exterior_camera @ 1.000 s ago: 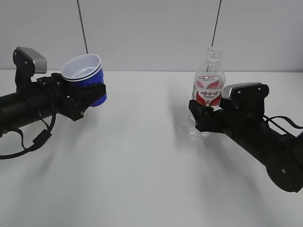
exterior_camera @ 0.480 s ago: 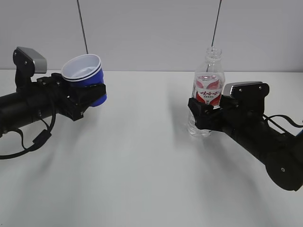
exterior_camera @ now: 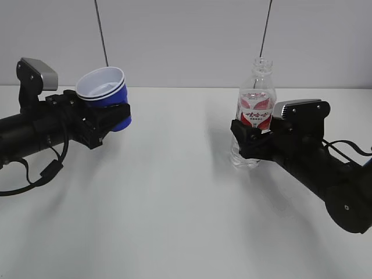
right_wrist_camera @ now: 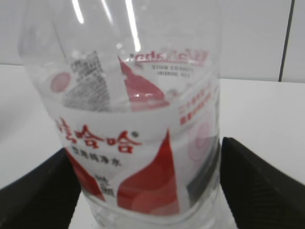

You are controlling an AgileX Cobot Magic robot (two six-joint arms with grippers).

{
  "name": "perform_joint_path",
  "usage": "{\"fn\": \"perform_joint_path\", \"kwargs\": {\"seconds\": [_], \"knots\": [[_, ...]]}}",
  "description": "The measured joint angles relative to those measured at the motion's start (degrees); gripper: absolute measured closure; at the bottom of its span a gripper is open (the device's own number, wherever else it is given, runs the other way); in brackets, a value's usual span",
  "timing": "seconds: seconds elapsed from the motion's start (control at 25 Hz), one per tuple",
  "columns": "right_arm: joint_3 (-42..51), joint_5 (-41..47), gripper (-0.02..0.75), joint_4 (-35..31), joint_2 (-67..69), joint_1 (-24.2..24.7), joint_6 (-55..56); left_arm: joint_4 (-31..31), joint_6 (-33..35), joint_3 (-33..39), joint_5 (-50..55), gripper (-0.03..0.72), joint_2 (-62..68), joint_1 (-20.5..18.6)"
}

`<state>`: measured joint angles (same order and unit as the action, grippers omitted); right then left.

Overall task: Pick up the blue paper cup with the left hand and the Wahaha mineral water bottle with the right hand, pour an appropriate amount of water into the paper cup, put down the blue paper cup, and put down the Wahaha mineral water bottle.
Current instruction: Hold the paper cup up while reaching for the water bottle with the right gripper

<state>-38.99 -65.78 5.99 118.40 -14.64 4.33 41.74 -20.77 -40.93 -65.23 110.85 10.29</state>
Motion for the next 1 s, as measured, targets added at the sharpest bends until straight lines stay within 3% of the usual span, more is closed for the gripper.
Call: {"fn": "perform_joint_path", "kwargs": {"seconds": [0.32, 0.64, 1.0], "knots": [[-0.63, 0.24, 0.098, 0.33, 0.38, 0.0, -0.13, 0.05, 0.0, 0.0, 0.0, 0.251, 0.0, 0.0], [-0.76, -0.84, 0.194, 1.96, 1.15, 0.0, -0.37, 0.18, 0.0, 0.0, -0.09, 0.251, 0.0, 0.0], [-0.76, -1.21, 0.223, 2.15, 1.5, 0.0, -0.48, 0.18, 0.0, 0.0, -0.09, 0.251, 0.0, 0.0]]}}
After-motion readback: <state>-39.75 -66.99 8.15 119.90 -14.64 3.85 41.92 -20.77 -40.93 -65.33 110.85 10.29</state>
